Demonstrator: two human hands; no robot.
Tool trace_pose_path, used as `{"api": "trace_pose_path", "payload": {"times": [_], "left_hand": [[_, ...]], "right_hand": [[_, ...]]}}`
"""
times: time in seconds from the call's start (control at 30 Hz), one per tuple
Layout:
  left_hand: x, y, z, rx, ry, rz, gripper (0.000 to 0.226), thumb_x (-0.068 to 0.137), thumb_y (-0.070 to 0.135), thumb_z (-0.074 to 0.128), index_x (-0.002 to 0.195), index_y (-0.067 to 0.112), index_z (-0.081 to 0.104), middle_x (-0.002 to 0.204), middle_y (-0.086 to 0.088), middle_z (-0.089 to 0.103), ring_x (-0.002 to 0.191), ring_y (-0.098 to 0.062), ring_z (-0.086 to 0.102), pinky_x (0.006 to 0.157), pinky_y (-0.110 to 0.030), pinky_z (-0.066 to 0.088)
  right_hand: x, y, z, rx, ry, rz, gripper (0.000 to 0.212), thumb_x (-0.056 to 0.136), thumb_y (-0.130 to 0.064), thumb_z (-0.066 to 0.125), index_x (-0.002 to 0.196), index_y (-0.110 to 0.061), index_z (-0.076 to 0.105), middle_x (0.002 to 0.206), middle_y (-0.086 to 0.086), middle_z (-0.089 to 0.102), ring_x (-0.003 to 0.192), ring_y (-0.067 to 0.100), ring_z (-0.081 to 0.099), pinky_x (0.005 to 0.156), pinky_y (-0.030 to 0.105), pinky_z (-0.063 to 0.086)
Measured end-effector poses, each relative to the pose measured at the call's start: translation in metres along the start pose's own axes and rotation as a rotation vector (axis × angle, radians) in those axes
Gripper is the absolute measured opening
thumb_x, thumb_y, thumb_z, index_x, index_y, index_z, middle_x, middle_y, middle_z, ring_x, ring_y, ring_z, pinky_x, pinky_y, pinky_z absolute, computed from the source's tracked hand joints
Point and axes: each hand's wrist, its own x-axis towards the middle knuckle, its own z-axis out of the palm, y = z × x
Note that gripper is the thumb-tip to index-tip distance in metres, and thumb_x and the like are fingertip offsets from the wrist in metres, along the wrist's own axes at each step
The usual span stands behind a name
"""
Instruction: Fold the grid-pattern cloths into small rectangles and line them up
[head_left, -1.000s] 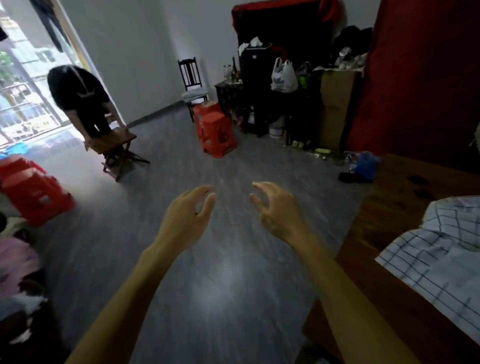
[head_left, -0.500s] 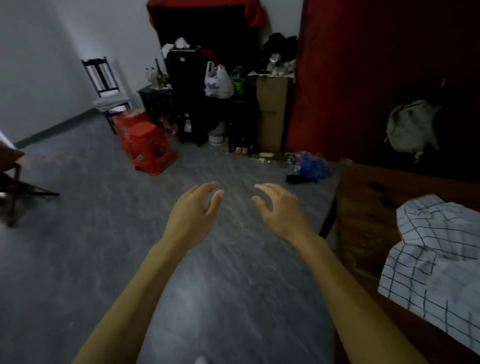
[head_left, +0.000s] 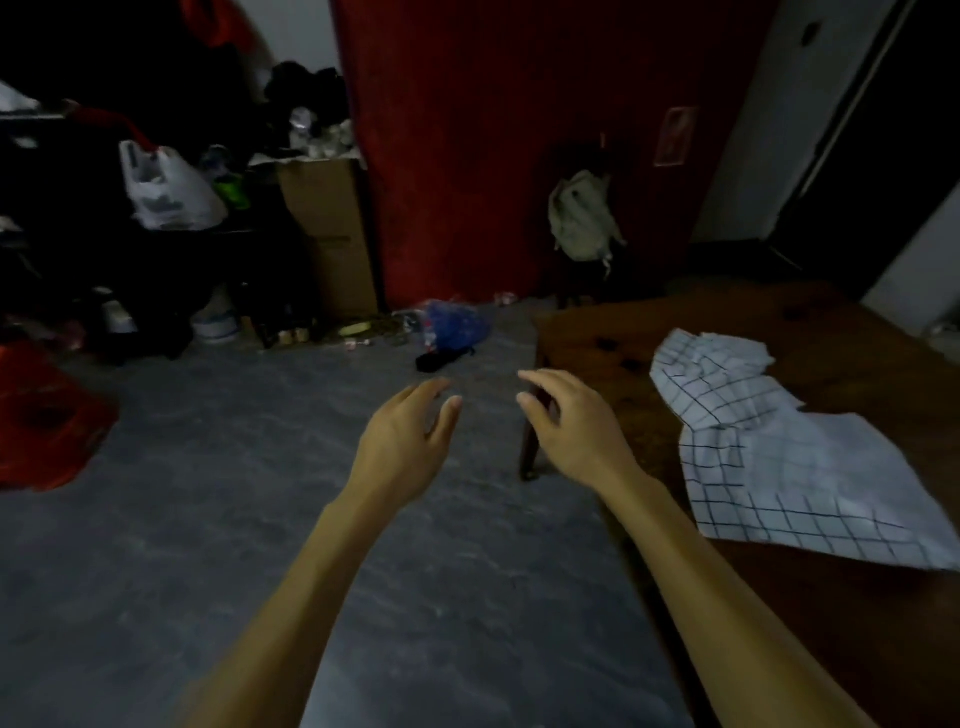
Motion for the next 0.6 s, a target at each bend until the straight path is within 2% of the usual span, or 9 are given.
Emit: {"api": "trace_pose_path", "payload": {"times": [0.13, 0.33, 0.47, 0.6], "left_hand": [[0.054, -0.005, 0.029, -0.036, -0.06, 0.082, 0.043, 0.097, 0.04, 0.043, 0.127, 0.011, 0.057, 0.126, -0.008, 0.06, 0.113, -0.022, 0.056, 0.084, -0.023, 0.039], [0.142, 0.02, 0.087, -0.039, -0.175, 0.223, 0.045, 0.097, 0.042, 0.042, 0.127, 0.012, 0.056, 0.125, -0.007, 0.061, 0.111, -0.021, 0.057, 0.084, -0.023, 0.04], [0.205, 0.043, 0.121, -0.017, -0.269, 0.313, 0.046, 0.096, 0.044, 0.041, 0.128, 0.014, 0.055, 0.127, -0.006, 0.059, 0.112, -0.02, 0.056, 0.088, -0.025, 0.043], [0.265, 0.075, 0.158, -0.026, -0.276, 0.422, 0.043, 0.097, 0.042, 0.042, 0.126, 0.015, 0.057, 0.122, -0.007, 0.062, 0.103, -0.02, 0.06, 0.078, -0.024, 0.042]], "right_hand": [[0.021, 0.034, 0.003, 0.011, 0.053, 0.079, 0.041, 0.098, -0.042, 0.044, 0.135, -0.026, 0.05, 0.139, -0.007, 0.048, 0.128, 0.011, 0.044, 0.104, 0.033, 0.041], [0.072, 0.104, -0.013, 0.015, 0.223, 0.171, 0.04, 0.098, -0.039, 0.045, 0.135, -0.024, 0.051, 0.137, -0.007, 0.05, 0.125, 0.008, 0.045, 0.1, 0.022, 0.035], [0.104, 0.145, -0.032, 0.054, 0.303, 0.241, 0.039, 0.099, -0.038, 0.044, 0.135, -0.024, 0.05, 0.138, -0.005, 0.049, 0.125, 0.01, 0.046, 0.099, 0.023, 0.035], [0.121, 0.185, -0.06, 0.048, 0.377, 0.304, 0.038, 0.099, -0.038, 0.045, 0.134, -0.023, 0.051, 0.136, -0.003, 0.05, 0.123, 0.013, 0.047, 0.098, 0.025, 0.039]]}}
